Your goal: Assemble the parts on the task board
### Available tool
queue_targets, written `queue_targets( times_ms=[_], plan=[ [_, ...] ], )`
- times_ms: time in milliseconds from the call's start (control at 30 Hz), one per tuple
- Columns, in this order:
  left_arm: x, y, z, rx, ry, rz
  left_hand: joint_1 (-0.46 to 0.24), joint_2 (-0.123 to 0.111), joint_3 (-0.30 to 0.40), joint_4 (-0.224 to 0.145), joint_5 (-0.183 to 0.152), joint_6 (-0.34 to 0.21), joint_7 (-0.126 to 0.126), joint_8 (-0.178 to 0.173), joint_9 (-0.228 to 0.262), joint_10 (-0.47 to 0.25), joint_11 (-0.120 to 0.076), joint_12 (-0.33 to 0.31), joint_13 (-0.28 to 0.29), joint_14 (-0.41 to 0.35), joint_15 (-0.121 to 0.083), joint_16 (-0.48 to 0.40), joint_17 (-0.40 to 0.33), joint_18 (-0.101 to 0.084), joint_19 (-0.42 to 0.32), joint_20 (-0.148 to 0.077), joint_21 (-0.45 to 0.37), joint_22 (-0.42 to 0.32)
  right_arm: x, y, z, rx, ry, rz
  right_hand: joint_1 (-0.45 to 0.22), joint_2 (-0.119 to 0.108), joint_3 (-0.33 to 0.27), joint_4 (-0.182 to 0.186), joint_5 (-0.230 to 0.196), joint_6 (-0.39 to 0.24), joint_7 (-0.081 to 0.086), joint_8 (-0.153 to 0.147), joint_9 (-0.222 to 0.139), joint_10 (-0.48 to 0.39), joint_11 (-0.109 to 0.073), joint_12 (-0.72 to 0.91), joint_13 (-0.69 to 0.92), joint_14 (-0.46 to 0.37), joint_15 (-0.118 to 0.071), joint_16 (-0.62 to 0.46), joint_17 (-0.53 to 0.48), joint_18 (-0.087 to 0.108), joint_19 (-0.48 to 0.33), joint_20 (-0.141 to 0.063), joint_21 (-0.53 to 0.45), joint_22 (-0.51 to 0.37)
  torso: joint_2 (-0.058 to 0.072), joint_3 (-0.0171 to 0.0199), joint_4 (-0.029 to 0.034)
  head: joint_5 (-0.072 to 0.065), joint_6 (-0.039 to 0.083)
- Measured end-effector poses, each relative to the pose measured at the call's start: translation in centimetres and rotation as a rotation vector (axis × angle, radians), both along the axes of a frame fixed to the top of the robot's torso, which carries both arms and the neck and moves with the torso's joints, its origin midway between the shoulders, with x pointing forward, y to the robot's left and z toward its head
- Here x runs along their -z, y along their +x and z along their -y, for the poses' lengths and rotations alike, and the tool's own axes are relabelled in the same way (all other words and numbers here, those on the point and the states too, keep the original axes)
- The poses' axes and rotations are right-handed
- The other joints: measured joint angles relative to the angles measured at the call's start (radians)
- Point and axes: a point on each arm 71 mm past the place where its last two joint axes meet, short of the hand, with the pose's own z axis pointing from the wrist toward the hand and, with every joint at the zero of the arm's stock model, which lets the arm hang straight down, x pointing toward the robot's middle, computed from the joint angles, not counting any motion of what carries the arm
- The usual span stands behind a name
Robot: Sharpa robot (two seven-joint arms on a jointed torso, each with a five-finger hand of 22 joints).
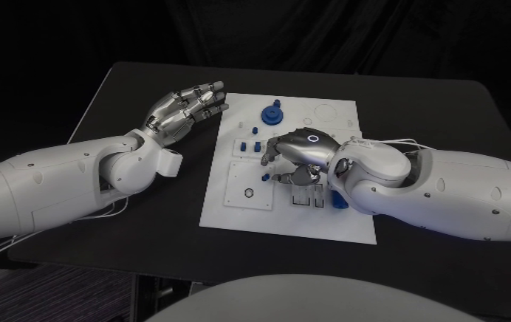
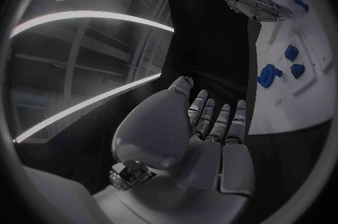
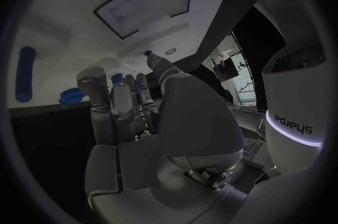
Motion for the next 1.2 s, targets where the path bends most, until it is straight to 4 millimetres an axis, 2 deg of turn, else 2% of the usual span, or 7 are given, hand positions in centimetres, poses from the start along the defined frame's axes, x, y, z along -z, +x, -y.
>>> queue_targets(
  times_ms=[367, 467, 767, 933, 1033, 1133, 1200],
  plan=[
    [0.0, -0.02, 0.09, 0.003, -0.002, 0.0, 0.0, 0.0, 0.0, 0.0, 0.0, 0.0, 0.0, 0.0, 0.0, -0.004, 0.004, 0.0, 0.0, 0.0, 0.0, 0.0, 0.0, 0.0, 0.0, 0.0, 0.0, 0.0, 0.23, 0.27, -0.6, -0.006, -0.002, -0.001, 0.0, 0.0, 0.01, 0.001, 0.0, 0.019, 0.005, 0.005, 0.006, 0.014, -0.005, 0.005, -0.001, 0.003, -0.003, 0.0, 0.0, 0.0, 0.004, -0.004, 0.002, 0.0, 0.002, 0.0, 0.0027, -0.004, 0.0],
    [0.0, -0.01, 0.14, 0.004, -0.002, 0.0, 0.0, 0.0, 0.0, 0.0, 0.0, 0.0, 0.0, 0.0, 0.0, -0.004, 0.004, 0.0, 0.0, 0.0, 0.0, 0.0, 0.0, 0.0, 0.0, 0.0, 0.0, 0.0, 0.26, 0.26, -0.76, -0.01, -0.001, -0.001, 0.0, 0.0, 0.014, -0.003, -0.004, 0.052, 0.001, 0.027, 0.018, 0.018, -0.009, 0.008, -0.003, 0.007, -0.007, 0.004, 0.0, 0.0, 0.007, -0.007, 0.006, 0.0, 0.002, 0.0, 0.0029, -0.004, 0.0],
    [0.02, 0.01, 0.25, 0.008, -0.004, -0.001, 0.0, 0.0, 0.0, 0.0, 0.0, 0.0, 0.0, 0.0, 0.0, -0.004, 0.004, 0.0, 0.0, 0.0, 0.0, 0.0, 0.0, 0.0, 0.0, 0.0, 0.0, 0.0, 0.29, 0.25, -1.03, -0.016, 0.001, -0.002, 0.0, 0.0, 0.014, -0.003, -0.008, 0.077, -0.002, 0.054, 0.039, 0.023, -0.014, 0.012, -0.004, 0.01, -0.01, 0.009, 0.003, 0.0, 0.011, -0.011, 0.014, 0.0, 0.002, -0.0002, 0.0031, -0.005, 0.0],
    [0.04, 0.01, 0.23, 0.008, -0.004, -0.001, 0.0, 0.0, 0.004, -0.004, 0.0, 0.004, 0.004, 0.0, 0.0, -0.004, 0.004, 0.0, 0.0, 0.004, 0.004, 0.0, 0.0, 0.0, 0.0, 0.0, 0.0, 0.0, 0.3, 0.26, -0.99, -0.016, 0.001, -0.002, 0.0, 0.0, 0.017, -0.006, -0.012, 0.099, -0.008, 0.085, 0.062, 0.031, -0.022, 0.016, -0.006, 0.016, -0.016, 0.009, 0.003, 0.0, 0.014, -0.014, 0.022, 0.0, 0.002, -0.0002, 0.0028, -0.004, 0.0],
    [0.05, 0.01, 0.22, 0.008, -0.004, -0.002, 0.0, 0.0, 0.004, -0.004, 0.0, 0.004, 0.004, 0.0, 0.0, -0.004, 0.004, 0.0, 0.0, 0.004, 0.004, 0.0, 0.001, 0.0, 0.0, 0.0, 0.0, 0.0, 0.29, 0.23, -0.85, -0.014, 0.001, -0.003, -0.005, 0.005, 0.017, -0.006, -0.012, 0.099, -0.008, 0.086, 0.067, 0.032, -0.023, 0.016, -0.007, 0.016, -0.016, 0.009, 0.003, 0.0, 0.018, -0.018, 0.022, 0.0, 0.002, -0.0001, 0.0025, -0.004, 0.0],
    [0.07, 0.0, 0.21, 0.008, -0.004, -0.002, 0.0, 0.0, 0.004, -0.004, 0.0, 0.004, 0.004, 0.0, 0.0, -0.004, 0.004, 0.0, 0.0, 0.004, 0.004, 0.0, 0.001, 0.0, 0.0, 0.0, 0.0, 0.0, 0.26, 0.13, -0.63, -0.012, 0.001, -0.004, -0.005, 0.005, 0.017, -0.006, -0.024, 0.099, -0.008, 0.091, 0.071, 0.032, -0.023, 0.016, -0.007, 0.016, -0.016, 0.009, 0.001, 0.0, 0.018, -0.018, 0.022, 0.0, 0.002, -0.0001, 0.0021, -0.003, 0.0],
    [0.08, -0.01, 0.19, 0.008, -0.004, -0.003, 0.0, 0.0, 0.004, -0.004, 0.0, 0.004, 0.004, 0.0, 0.0, -0.004, 0.004, 0.0, 0.0, 0.004, 0.004, 0.0, 0.001, 0.0, 0.0, 0.0, 0.0, 0.0, 0.21, 0.03, -0.42, -0.01, 0.002, -0.005, -0.02, -0.001, 0.009, 0.002, -0.052, 0.086, -0.002, 0.091, 0.078, 0.032, -0.023, 0.023, -0.008, 0.016, -0.016, 0.009, -0.003, 0.0, 0.018, -0.018, 0.022, 0.0, 0.002, 0.0, 0.0018, -0.002, 0.0]
  ],
)
